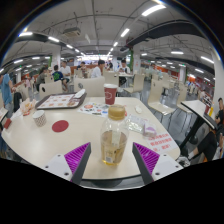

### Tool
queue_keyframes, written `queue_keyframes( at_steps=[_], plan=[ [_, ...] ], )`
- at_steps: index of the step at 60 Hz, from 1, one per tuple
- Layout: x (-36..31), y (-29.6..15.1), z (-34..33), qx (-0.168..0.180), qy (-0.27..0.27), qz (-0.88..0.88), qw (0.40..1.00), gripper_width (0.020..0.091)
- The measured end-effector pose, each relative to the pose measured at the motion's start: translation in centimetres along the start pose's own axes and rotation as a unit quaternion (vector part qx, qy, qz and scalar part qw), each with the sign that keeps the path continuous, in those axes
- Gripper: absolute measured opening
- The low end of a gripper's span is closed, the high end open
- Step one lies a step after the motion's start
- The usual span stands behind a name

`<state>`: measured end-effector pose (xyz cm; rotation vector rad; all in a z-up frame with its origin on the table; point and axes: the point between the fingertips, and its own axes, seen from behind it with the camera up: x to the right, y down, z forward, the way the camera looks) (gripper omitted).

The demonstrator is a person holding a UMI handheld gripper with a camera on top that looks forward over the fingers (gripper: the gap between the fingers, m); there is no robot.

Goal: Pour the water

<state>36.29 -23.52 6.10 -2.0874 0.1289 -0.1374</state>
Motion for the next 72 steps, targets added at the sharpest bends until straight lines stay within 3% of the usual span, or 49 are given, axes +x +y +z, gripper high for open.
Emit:
queue_keyframes(
  at_steps=[4,10,14,23,30,42,56,65,72],
  plan=[
    [0.5,-0.8,2.0,0.012,0.003,-0.003,1.0,0.0828],
    [0.5,-0.8,4.2,0.008,0.001,-0.006,1.0,0.0696],
    [0.4,-0.7,5.2,0.014,-0.001,-0.006,1.0,0.0505],
    [-0.4,-1.1,5.6,0.019,-0.017,0.001,1.0,0.0469],
    [-0.3,-1.1,5.8,0.012,-0.002,0.0,1.0,0.0381],
    [-0.3,-2.6,5.4,0.0,0.047,-0.042,0.998,0.0381],
    [-2.5,-12.3,4.7,0.019,0.159,-0.202,0.966,0.0379],
    [-7.7,-19.2,5.7,0.031,0.228,-0.353,0.907,0.0379],
    [-13.6,-22.9,7.5,0.043,0.267,-0.499,0.823,0.038]
  ],
)
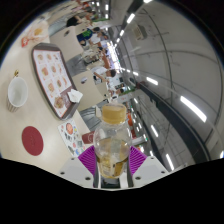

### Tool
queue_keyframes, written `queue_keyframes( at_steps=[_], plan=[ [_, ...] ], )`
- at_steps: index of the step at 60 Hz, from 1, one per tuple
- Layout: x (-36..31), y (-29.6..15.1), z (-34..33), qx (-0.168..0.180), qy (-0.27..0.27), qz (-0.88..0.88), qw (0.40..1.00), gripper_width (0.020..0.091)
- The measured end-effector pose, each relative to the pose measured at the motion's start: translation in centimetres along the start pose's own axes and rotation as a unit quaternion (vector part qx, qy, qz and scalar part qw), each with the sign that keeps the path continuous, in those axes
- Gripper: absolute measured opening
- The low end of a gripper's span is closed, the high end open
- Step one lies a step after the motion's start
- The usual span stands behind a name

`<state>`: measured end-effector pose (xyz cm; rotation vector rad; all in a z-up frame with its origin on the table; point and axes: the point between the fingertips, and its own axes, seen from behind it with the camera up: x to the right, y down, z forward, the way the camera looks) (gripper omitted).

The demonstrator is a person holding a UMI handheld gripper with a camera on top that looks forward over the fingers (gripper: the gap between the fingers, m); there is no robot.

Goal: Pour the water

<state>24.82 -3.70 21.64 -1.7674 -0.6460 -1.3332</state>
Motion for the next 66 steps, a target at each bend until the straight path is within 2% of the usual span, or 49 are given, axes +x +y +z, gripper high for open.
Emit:
queue_keyframes(
  at_steps=[7,12,26,36,38,39,40,44,45,48,50,56,66],
  plan=[
    [-2.6,-6.6,0.0,0.054,0.037,-0.169,0.983,0.038],
    [-5.9,-9.6,0.1,0.087,0.043,-0.272,0.957,0.0381],
    [-12.6,-10.8,-0.3,0.132,0.029,-0.439,0.888,0.0381],
    [-11.5,-11.4,-1.5,0.145,0.011,-0.387,0.91,0.0381],
    [-11.3,-12.1,-1.9,0.145,-0.003,-0.353,0.924,0.038],
    [-10.4,-10.1,-1.6,0.143,-0.003,-0.338,0.93,0.0383],
    [-10.5,-11.5,-1.7,0.143,-0.016,-0.313,0.939,0.0382],
    [-9.6,-11.7,-3.0,0.145,-0.062,-0.193,0.968,0.0381],
    [-9.9,-13.0,-2.9,0.147,-0.077,-0.16,0.973,0.0383],
    [-8.4,-11.3,-4.0,0.142,-0.102,-0.068,0.982,0.0382],
    [-8.7,-12.5,-3.1,0.135,-0.125,-0.008,0.983,0.038],
    [-8.8,-11.3,-3.7,0.1,-0.185,0.16,0.964,0.0381],
    [-13.1,-8.3,-3.6,0.028,-0.276,0.382,0.882,0.0382]
  ],
)
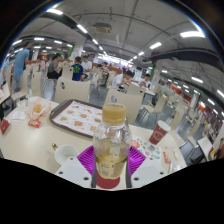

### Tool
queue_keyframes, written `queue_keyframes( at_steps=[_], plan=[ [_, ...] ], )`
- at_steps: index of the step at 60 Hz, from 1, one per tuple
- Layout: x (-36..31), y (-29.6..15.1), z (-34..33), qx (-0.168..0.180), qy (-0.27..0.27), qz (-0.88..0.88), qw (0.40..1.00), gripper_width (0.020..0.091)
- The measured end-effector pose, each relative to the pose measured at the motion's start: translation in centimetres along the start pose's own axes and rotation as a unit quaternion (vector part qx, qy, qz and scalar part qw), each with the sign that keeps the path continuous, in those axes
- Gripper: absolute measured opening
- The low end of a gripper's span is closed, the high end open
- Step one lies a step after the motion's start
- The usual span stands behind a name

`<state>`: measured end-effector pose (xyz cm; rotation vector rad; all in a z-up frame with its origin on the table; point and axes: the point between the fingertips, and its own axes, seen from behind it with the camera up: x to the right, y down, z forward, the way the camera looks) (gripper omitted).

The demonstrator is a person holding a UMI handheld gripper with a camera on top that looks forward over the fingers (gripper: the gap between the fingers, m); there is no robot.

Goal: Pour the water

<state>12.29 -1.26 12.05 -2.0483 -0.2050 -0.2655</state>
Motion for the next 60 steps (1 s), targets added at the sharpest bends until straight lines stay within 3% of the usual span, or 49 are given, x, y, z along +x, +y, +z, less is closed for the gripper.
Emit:
queue_keyframes(
  at_steps=[17,19,25,32,34,37,38,41,44,60],
  plan=[
    [0.1,7.2,3.2,-0.025,-0.008,0.142,0.99,0.0389],
    [0.2,6.7,3.2,-0.007,-0.003,0.146,0.989,0.0391],
    [0.2,6.9,3.0,0.002,0.0,0.144,0.99,0.0395],
    [0.2,7.0,2.9,-0.005,0.004,0.143,0.99,0.0517],
    [0.2,7.2,2.6,-0.016,0.005,0.144,0.989,0.0583],
    [0.2,6.8,1.7,-0.022,0.002,0.143,0.989,0.0825],
    [0.1,6.6,1.3,-0.024,0.002,0.141,0.99,0.0869],
    [0.1,6.3,0.0,-0.033,0.001,0.133,0.991,0.0821],
    [0.1,5.5,-1.8,-0.038,0.005,0.123,0.992,0.0856],
    [-3.2,2.4,-14.0,-0.067,-0.019,0.118,0.991,0.0847]
  ],
)
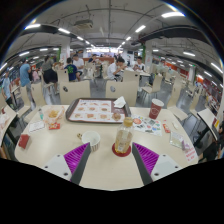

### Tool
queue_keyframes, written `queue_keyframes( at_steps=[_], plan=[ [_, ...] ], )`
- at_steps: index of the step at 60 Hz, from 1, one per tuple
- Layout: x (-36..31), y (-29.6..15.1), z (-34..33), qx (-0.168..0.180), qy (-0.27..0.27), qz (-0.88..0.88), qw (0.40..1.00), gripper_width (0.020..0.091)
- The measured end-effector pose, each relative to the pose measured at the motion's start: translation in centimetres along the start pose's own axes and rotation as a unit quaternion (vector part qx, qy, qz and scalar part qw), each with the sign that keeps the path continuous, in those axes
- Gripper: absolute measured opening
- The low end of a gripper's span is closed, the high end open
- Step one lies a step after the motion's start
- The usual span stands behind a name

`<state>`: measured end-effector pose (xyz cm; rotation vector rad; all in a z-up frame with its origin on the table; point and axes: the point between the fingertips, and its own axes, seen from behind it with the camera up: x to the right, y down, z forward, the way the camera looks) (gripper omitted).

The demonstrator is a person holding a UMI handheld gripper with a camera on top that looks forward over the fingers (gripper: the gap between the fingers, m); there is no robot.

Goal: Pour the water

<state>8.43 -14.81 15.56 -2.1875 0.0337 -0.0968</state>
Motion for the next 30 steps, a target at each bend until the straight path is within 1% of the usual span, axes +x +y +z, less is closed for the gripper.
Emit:
queue_keyframes(
  at_steps=[7,13,25,30],
  plan=[
    [-1.0,0.6,-3.8,-0.009,0.0,-0.007,1.0,0.0847],
    [-1.2,1.3,-5.7,-0.01,0.0,-0.012,1.0,0.0848],
    [-0.1,1.7,-7.1,-0.017,0.018,0.0,1.0,0.0845],
    [-0.6,1.8,-7.5,-0.02,0.011,0.015,1.0,0.0848]
  ],
)
